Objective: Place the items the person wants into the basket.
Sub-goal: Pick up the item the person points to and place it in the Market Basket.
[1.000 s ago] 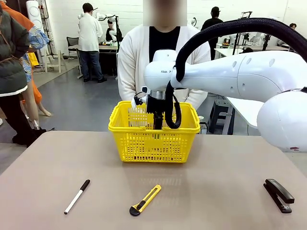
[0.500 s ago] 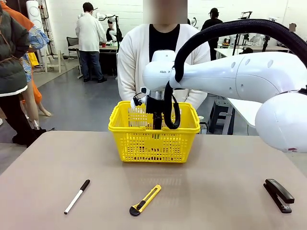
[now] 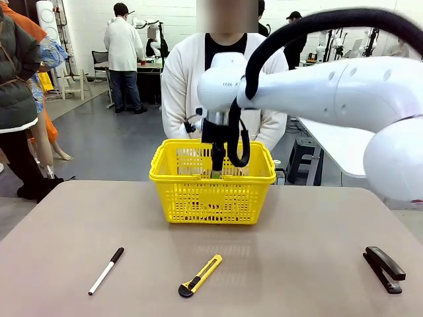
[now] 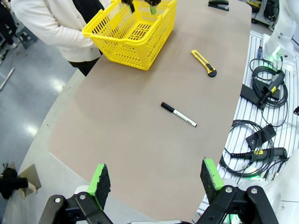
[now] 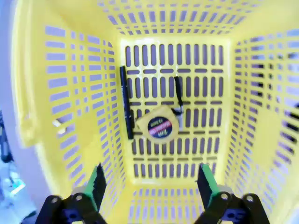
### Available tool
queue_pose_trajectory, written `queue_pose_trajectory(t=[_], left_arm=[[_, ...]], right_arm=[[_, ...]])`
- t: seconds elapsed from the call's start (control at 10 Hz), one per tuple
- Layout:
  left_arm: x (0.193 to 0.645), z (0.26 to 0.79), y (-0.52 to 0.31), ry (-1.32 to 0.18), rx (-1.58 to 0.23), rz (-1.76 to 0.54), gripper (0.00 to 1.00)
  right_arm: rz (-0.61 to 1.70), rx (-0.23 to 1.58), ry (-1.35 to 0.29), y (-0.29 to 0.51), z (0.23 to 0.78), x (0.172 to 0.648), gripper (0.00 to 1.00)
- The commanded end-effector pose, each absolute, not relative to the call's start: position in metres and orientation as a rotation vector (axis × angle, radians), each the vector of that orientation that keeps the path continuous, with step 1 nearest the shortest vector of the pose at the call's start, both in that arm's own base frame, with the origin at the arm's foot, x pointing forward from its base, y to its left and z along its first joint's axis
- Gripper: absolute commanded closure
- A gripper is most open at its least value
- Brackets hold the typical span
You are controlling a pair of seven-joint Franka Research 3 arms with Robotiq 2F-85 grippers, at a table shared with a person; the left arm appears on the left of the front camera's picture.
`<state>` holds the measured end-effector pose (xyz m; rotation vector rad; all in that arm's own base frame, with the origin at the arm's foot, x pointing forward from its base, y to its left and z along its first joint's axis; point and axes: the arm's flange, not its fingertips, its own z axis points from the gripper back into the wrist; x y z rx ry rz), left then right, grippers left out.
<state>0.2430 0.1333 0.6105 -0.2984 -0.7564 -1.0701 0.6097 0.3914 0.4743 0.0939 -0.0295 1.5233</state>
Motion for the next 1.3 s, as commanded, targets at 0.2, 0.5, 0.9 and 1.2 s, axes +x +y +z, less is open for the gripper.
queue_pose_trajectory(t=[0.2, 0.5, 0.9, 1.2], left_arm=[[0.244, 0.611, 0.132, -0.748, -0.290, -1.056, 0.00], [0.244, 0.611, 0.132, -0.748, -0.290, -1.056, 0.00], [0.244, 0.611, 0.132, -0.748, -0.290, -1.056, 0.00], [0.244, 0.611, 0.132, -0.748, -0.290, -1.056, 0.00]], right_arm=[[1.298, 0.048, -0.208, 0.292, 0.556, 0.473, 0.00], [1.136, 0.041, -0.212, 0.237, 0.556, 0.414, 0.00], [1.015, 0.066, -0.265, 0.182, 0.541, 0.373, 0.00], [1.037, 0.062, -0.238, 0.173, 0.543, 0.373, 0.00]])
